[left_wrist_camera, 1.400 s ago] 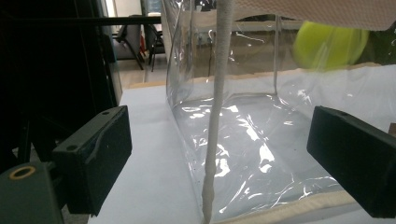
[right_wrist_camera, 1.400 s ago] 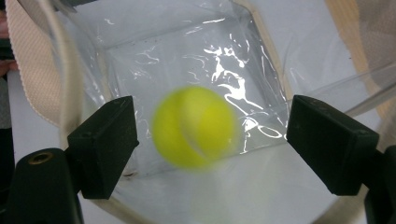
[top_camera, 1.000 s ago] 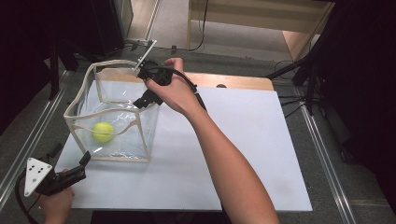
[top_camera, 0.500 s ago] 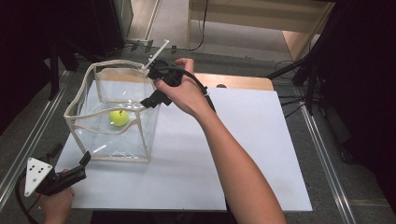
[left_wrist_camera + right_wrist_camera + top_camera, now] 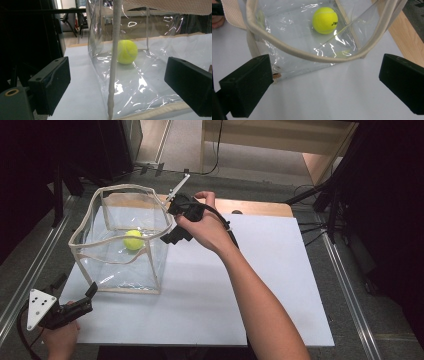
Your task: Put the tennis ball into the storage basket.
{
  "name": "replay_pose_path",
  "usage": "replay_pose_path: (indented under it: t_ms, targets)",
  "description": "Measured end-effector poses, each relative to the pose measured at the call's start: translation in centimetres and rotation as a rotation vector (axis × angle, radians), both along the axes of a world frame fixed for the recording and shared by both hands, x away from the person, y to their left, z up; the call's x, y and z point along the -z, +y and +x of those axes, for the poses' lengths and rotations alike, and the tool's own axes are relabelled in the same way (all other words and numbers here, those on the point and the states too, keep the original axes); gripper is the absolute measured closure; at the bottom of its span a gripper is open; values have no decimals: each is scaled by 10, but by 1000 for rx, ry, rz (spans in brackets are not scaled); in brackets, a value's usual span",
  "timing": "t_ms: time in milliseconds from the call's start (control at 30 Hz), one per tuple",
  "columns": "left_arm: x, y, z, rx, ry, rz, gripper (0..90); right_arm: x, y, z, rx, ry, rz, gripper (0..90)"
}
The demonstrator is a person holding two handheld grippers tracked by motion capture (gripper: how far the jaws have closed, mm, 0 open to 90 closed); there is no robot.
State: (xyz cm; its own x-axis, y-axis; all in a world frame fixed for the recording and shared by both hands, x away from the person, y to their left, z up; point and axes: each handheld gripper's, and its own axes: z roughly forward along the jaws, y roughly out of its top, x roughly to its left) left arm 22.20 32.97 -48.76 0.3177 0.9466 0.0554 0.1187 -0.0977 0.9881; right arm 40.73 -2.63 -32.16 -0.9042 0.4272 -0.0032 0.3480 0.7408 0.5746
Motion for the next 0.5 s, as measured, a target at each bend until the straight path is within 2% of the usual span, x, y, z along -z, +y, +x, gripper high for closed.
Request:
replay_pose_path:
  t_ms: [500]
  targets:
    - [0,0,0,-1,3,7,69,24,-9,-8,11,14,-6,0]
